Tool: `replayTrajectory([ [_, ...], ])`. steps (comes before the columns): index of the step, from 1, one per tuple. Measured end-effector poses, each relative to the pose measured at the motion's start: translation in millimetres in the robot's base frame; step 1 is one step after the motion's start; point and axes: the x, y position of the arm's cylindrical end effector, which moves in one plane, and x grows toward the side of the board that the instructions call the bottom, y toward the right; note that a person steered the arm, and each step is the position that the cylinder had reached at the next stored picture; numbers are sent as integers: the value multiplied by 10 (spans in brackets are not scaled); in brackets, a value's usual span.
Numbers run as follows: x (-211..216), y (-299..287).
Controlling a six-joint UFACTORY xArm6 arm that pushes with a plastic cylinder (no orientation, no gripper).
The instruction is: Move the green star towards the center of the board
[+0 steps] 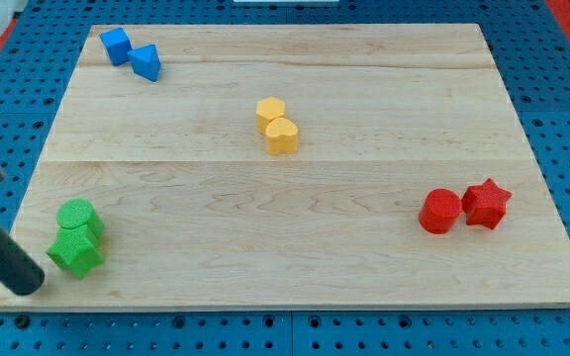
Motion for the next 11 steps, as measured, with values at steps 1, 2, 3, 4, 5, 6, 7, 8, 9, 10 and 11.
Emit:
replayTrajectory([
  [1,-97,81],
  [2,-96,594],
  [3,-162,812],
  [4,-302,966],
  [5,-445,1283],
  [6,-725,1288],
  [7,-823,1053],
  [8,-948,756],
  [9,-1220,726],
  [10,-1444,889],
  [11,-1542,1135],
])
